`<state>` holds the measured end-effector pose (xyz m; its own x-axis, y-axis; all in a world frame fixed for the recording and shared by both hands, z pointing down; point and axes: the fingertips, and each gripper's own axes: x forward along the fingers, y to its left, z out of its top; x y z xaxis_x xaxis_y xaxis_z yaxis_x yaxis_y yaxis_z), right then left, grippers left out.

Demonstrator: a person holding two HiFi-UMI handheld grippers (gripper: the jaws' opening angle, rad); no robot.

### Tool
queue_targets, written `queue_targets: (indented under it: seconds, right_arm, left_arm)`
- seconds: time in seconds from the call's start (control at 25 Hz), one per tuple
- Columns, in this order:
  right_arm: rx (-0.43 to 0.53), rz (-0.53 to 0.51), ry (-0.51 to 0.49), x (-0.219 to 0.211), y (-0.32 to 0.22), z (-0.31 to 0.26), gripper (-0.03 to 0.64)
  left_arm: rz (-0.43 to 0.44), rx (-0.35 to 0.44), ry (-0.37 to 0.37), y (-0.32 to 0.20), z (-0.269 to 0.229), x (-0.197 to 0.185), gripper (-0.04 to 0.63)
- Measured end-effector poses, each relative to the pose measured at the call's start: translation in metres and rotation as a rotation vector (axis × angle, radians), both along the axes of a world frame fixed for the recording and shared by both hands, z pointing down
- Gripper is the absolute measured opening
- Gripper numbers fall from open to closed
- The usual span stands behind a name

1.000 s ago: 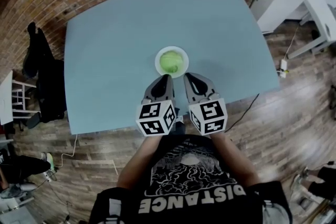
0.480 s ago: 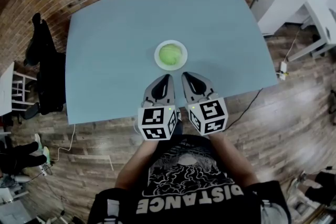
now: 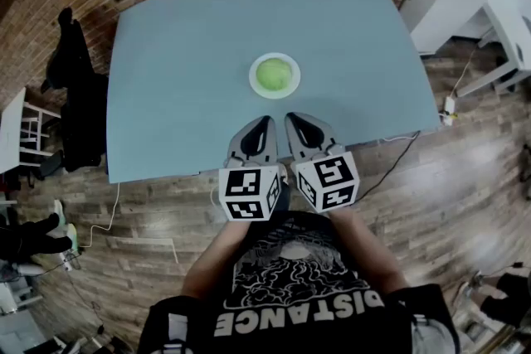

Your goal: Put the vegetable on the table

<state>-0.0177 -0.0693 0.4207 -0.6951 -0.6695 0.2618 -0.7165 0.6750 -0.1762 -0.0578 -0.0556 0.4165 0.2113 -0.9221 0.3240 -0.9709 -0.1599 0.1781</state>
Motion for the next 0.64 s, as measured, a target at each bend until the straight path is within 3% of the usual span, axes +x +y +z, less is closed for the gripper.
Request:
queue_targets:
  seconds: [0.64]
  right_arm:
    - [0.001,0.015,0.005,0.0020,0.0094,0.0006,0.008]
  left_arm:
    - [0.026,-0.001,-0.013,0.0086,0.0021,0.0045,0.002]
